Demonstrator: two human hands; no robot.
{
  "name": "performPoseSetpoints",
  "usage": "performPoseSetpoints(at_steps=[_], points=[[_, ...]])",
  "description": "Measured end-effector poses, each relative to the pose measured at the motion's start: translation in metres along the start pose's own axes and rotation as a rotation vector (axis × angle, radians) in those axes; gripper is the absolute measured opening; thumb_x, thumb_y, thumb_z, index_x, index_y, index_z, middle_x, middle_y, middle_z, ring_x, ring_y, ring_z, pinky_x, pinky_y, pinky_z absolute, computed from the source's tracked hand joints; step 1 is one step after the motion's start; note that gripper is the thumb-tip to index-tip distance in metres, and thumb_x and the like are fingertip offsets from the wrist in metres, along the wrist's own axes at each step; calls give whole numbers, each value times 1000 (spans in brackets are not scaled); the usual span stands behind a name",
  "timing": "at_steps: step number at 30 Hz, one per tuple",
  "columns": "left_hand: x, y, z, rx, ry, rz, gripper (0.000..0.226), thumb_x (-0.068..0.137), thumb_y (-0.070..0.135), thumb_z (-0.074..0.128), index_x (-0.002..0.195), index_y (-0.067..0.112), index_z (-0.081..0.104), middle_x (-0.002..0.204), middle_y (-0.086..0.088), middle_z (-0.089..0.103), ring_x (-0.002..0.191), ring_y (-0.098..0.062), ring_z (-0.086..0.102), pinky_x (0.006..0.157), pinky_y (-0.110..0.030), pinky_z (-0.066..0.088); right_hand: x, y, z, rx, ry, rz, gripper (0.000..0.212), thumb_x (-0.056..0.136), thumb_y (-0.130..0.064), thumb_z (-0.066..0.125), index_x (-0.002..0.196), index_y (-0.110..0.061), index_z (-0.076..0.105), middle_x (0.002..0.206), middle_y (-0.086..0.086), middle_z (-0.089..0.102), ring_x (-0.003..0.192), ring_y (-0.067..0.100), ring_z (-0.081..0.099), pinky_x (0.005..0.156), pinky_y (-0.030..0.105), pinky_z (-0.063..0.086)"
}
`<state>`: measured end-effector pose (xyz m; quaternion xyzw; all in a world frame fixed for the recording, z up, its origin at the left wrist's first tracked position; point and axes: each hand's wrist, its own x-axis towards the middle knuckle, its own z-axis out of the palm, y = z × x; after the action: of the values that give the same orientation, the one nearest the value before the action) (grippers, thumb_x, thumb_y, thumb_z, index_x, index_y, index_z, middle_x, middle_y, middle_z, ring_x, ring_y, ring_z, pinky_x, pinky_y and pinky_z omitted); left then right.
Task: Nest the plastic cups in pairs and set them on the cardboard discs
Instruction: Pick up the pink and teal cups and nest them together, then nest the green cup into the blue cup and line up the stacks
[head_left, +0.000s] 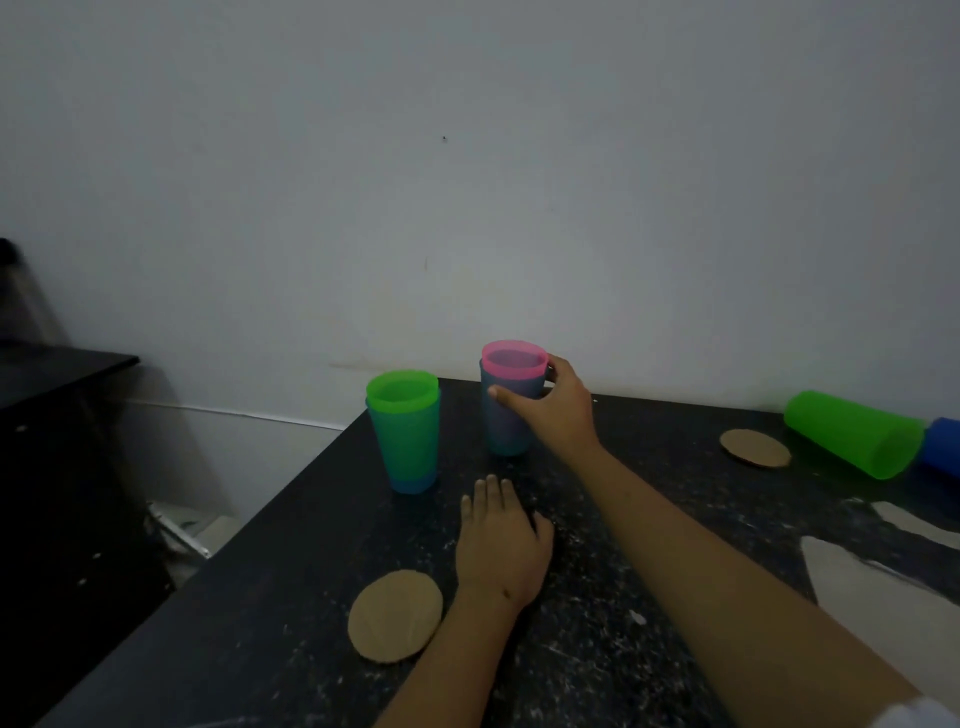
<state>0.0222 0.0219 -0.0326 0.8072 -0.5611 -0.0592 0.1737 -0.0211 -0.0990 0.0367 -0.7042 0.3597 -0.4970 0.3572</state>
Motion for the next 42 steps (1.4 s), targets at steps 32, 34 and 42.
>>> performPoseSetpoints(at_steps=[32, 34, 42], points=[[-21, 136, -5, -445, 18, 441, 28, 90, 21, 53, 117, 16, 51, 95, -2, 64, 86, -18, 62, 79, -40, 55, -96, 20, -229, -358, 208, 16, 7, 80, -14, 68, 76, -16, 62, 64, 1, 60, 58, 6, 52, 56, 17, 43], [-14, 169, 2, -362, -12, 524, 30, 88, 21, 54, 117, 15, 51, 101, -5, 65, 89, -21, 62, 82, -41, 53, -102, 25, -262, -379, 251, 34, 10, 80, -13, 67, 76, -20, 61, 66, -4, 60, 60, 3, 54, 56, 14, 43], [55, 266, 30, 160, 31, 766, 51, 80, 18, 55, 129, 10, 42, 133, -13, 46, 121, -31, 44, 96, -44, 41, -108, 63, -365, -518, 426, 72, 18, 79, -6, 68, 95, -6, 62, 104, 12, 57, 98, 22, 55, 84, 25, 41]])
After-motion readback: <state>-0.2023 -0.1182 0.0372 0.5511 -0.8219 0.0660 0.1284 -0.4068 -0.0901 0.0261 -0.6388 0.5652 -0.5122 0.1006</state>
